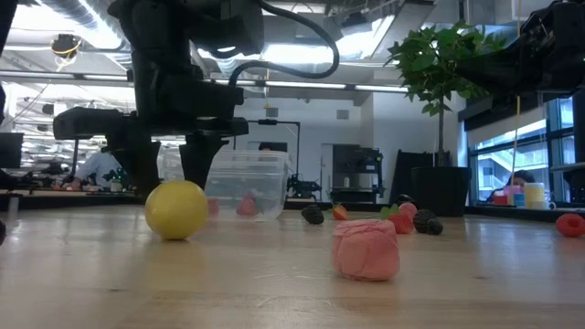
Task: Pick and placing Produce into tupperware
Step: Put the top black cherry in the transparent bin
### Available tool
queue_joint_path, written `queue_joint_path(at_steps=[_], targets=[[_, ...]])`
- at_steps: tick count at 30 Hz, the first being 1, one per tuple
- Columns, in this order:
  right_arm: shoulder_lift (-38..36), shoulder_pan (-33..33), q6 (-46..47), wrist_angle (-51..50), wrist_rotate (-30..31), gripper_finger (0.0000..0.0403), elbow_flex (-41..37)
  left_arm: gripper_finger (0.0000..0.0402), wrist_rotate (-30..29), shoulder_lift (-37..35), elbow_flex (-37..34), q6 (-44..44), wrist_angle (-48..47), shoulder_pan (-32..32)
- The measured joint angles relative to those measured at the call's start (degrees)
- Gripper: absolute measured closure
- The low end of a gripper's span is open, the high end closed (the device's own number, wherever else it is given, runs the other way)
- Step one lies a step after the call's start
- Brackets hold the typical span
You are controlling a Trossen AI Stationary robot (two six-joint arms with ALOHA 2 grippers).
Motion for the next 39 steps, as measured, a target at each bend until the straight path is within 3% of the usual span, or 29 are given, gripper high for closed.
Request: queue_joint_path(at_steps=[13, 39], targets=[[0.0, -0.01, 0.15, 0.0, 0.0, 0.0352, 0.0, 0.0196, -0.53, 0.0, -2.9, 6.04, 0.55, 0.0], [0.0, -0.02, 0.04, 0.56, 0.0, 0.0352, -0.01, 0.0196, 0.0, -0.13, -4.87, 5.71, 5.38, -0.48]])
